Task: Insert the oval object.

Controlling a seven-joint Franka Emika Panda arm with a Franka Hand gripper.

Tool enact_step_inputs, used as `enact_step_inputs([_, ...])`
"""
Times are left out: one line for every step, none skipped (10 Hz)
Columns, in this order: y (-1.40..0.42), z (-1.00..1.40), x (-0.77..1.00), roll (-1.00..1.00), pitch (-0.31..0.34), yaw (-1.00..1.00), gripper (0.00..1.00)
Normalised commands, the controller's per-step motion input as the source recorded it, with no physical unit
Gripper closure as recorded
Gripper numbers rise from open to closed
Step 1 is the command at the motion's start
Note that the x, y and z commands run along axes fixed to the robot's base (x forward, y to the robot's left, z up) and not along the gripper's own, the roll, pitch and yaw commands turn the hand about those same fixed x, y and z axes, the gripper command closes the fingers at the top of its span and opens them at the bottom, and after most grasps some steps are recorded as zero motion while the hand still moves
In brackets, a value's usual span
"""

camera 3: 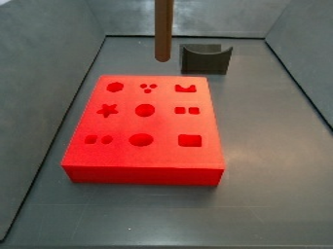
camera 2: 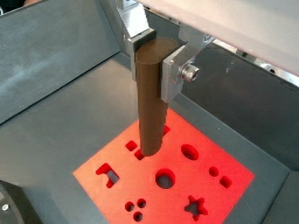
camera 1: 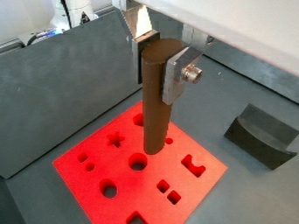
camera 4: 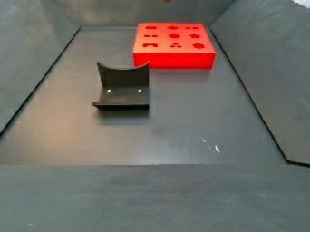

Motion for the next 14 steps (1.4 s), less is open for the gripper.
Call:
enact_step_inputs([0.0, -0.01, 0.0, 0.02, 0.0, -0.18, 1.0])
enact_step_inputs([-0.06, -0.03, 0.0, 0.04, 0.0, -0.49, 1.0])
enact_step_inputs([-0.09, -0.03, 0.12, 0.04, 0.0, -0.78, 1.0])
enact_step_inputs([-0.08, -0.03, 0.11, 0.05, 0.0, -0.87, 1.0])
enact_step_inputs([-0.09, -0.03, 0.07, 0.05, 0.0, -0.91, 1.0])
enact_step_inputs([-0.08, -0.05, 0.05, 0.06, -0.004, -0.94, 1.0])
enact_step_inputs([-0.07, -0.05, 0.05, 0.06, -0.009, -0.94, 1.0])
enact_step_inputs([-0.07, -0.07, 0.05, 0.07, -0.007, -0.93, 1.0])
enact_step_inputs([-0.07, -0.06, 0.07, 0.08, 0.0, -0.91, 1.0])
enact_step_inputs([-0.06, -0.05, 0.06, 0.08, 0.0, -0.91, 1.0])
enact_step_inputs([-0.05, -0.05, 0.04, 0.09, 0.0, -0.91, 1.0])
enact_step_inputs([-0.05, -0.05, 0.04, 0.09, 0.0, -0.91, 1.0])
enact_step_inputs([-0.04, -0.07, 0.03, 0.1, 0.0, -0.92, 1.0])
enact_step_inputs([-0.05, -0.04, 0.08, 0.08, 0.0, -0.9, 1.0])
